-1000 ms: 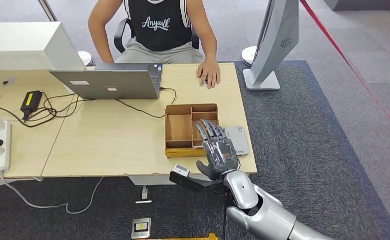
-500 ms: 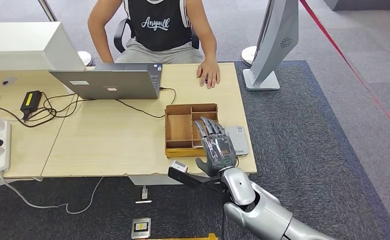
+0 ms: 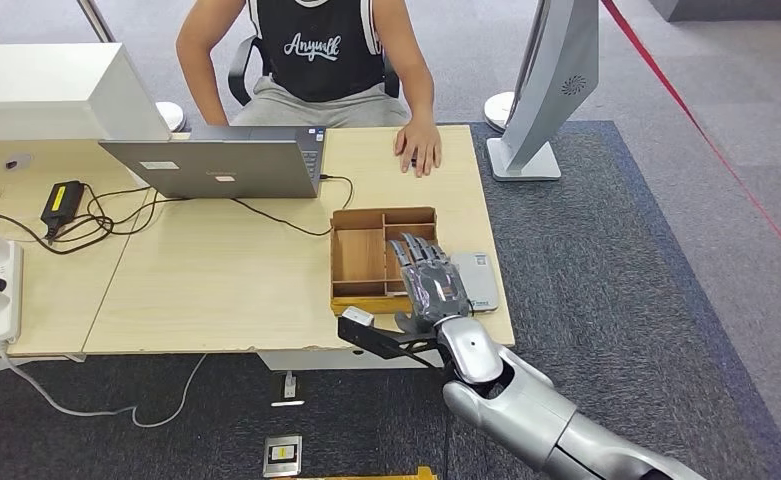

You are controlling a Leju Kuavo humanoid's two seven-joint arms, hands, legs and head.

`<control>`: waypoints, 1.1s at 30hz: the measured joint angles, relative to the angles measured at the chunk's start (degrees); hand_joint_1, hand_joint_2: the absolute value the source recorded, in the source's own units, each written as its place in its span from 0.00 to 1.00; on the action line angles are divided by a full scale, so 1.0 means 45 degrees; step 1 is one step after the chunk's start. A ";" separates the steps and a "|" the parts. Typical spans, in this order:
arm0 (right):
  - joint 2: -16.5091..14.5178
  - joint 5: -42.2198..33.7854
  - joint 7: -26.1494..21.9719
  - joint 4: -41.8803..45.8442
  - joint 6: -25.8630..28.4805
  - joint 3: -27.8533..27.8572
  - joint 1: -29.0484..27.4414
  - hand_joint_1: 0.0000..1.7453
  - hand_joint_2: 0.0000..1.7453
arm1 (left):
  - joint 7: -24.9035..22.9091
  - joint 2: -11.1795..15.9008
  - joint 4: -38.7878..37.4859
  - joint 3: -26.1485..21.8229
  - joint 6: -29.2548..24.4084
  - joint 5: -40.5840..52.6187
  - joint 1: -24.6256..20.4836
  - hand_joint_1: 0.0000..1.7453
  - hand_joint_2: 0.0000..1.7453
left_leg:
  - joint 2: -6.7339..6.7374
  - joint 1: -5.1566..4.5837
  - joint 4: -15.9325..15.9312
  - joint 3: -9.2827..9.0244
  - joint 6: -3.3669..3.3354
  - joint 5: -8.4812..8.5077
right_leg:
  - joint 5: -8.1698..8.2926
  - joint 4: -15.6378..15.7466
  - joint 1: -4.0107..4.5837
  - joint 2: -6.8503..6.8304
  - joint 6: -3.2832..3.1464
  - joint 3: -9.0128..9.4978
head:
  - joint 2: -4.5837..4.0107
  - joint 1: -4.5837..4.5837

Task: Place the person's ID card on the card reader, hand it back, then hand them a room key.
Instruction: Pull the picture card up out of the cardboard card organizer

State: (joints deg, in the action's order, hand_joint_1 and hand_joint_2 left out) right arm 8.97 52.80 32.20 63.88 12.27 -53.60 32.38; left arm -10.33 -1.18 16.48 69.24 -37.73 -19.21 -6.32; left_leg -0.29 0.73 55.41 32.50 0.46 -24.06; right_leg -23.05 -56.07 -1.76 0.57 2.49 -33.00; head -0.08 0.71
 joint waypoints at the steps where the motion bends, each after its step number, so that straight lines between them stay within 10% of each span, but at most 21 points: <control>1: -0.0012 -0.0056 -0.0006 -0.0094 -0.0021 0.0001 0.0038 0.00 1.00 | -0.0005 0.0000 0.0000 0.0005 0.0000 0.0005 -0.0001 0.00 0.00 | 0.0000 0.0000 0.0000 0.0000 0.0000 0.0000 | 0.0000 0.0000 0.0000 0.0000 0.0000 0.0000 | 0.0001 0.0000; 33: -0.0333 -0.0639 -0.0529 -0.2346 0.0815 0.0002 0.0330 0.00 1.00 | 0.0096 0.0000 0.0000 0.0006 -0.0005 -0.0279 -0.0003 0.00 0.00 | 0.0001 0.0000 0.0001 -0.0004 0.0000 -0.0002 | 0.0000 0.0001 0.0000 0.0000 0.0000 -0.0001 | -0.0002 0.0000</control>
State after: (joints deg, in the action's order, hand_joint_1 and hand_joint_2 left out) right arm 7.47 49.92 29.81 53.33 15.93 -53.59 33.87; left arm -9.90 -1.18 16.48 69.26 -37.75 -20.47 -6.33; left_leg -0.29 0.73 55.41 32.48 0.46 -24.07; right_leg -23.05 -56.07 -1.76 0.57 2.49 -33.00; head -0.09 0.71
